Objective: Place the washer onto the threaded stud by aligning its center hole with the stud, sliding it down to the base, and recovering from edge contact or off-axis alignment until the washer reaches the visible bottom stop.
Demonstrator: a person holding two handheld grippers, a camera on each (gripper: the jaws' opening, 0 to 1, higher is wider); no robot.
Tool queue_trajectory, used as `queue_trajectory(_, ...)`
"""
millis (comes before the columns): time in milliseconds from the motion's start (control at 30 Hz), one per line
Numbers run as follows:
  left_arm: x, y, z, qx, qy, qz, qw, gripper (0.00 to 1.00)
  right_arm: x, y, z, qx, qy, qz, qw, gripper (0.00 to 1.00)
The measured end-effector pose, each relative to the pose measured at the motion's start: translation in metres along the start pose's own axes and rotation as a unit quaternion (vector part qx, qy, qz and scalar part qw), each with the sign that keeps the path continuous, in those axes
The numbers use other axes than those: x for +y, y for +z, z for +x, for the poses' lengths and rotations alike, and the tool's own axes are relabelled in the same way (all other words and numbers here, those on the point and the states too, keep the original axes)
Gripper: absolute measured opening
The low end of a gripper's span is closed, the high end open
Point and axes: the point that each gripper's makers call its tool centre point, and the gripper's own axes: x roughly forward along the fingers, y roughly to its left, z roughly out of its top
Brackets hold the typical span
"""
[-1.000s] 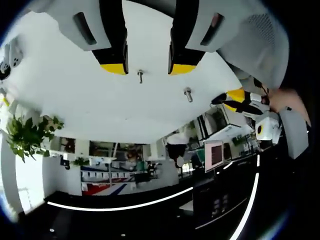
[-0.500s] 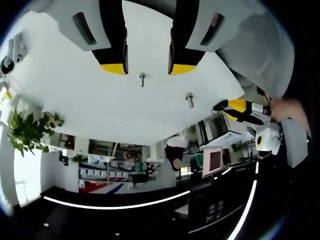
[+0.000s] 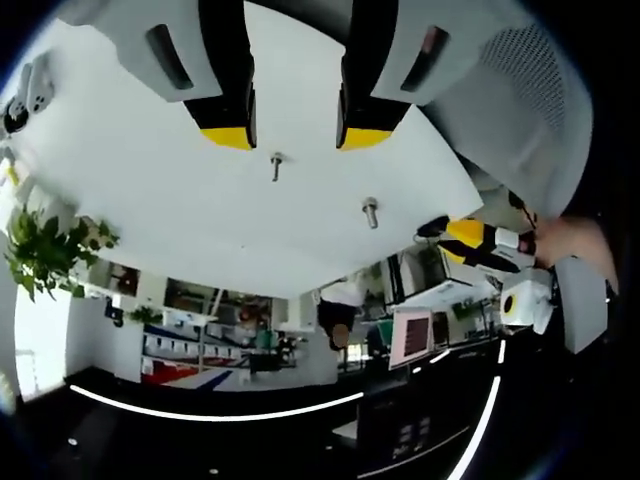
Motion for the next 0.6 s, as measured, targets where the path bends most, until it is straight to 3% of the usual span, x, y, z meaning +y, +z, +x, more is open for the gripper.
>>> queue_trajectory(600,0.0028,0.0062,-0.0033,-0.017,0.006,-0.002,0.9998,0.28,0.0024,-0.0072,0.0041,0.018,0.004,-0.017,0.9997,0.34)
